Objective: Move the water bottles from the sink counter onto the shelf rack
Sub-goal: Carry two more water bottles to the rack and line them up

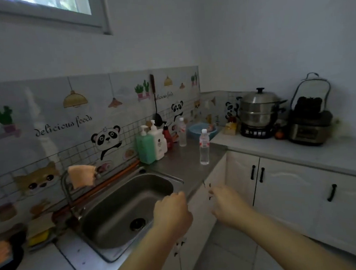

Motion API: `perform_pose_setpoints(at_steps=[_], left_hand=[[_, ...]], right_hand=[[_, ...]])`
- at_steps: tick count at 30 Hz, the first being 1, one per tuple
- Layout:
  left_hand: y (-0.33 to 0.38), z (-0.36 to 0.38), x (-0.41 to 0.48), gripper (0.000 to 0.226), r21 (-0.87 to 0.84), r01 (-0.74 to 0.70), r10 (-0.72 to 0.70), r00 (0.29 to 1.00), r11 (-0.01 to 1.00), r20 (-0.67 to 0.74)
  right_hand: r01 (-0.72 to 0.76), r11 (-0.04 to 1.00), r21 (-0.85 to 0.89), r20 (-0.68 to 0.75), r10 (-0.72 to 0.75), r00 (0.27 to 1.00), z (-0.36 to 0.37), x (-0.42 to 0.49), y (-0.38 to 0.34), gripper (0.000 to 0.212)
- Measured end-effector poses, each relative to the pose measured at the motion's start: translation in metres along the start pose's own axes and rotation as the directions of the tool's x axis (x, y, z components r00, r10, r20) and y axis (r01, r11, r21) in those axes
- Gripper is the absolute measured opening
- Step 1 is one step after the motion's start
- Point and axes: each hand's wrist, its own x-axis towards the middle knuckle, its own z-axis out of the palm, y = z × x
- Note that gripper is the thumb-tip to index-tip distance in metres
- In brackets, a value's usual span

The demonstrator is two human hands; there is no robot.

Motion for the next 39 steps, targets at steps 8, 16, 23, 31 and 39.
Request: perform_pose_setpoints(at_steps=[8, 16, 23, 31, 39], left_hand=[[0.06, 0.03, 0.08, 0.028, 0.06, -0.08, 0.077, 0.996, 0.995, 0.052], [0.098, 0.064, 0.214, 0.026, 0.042, -0.079, 0.076, 0.995, 0.996, 0.062], [0.116, 0.064, 0.343, 0.033, -0.001, -0.048, 0.048, 0.997, 0.999, 0.053], [0.131, 0.096, 0.447, 0.03, -0.034, 0.061, -0.06, 0.998, 0.998, 0.032], [0.151, 0.132, 0.542, 0.062, -0.264, 0.384, -0.386, 0.921, 0.885, 0.043]], right_hand=[[-0.038, 0.999, -0.007, 0.019, 0.038, 0.999, -0.014, 0.054, 0.087, 0.042], [-0.054, 0.997, -0.058, 0.003, 0.054, 0.999, -0.031, 0.168, 0.154, 0.048], [0.001, 0.999, -0.046, 0.006, -0.001, 1.0, -0.063, 0.282, 0.194, 0.044], [0.076, 0.997, -0.03, 0.045, -0.075, 0.996, -0.077, 0.397, 0.244, 0.037], [0.237, 0.969, -0.072, 0.159, -0.224, 0.962, -0.085, 0.52, 0.296, 0.044]])
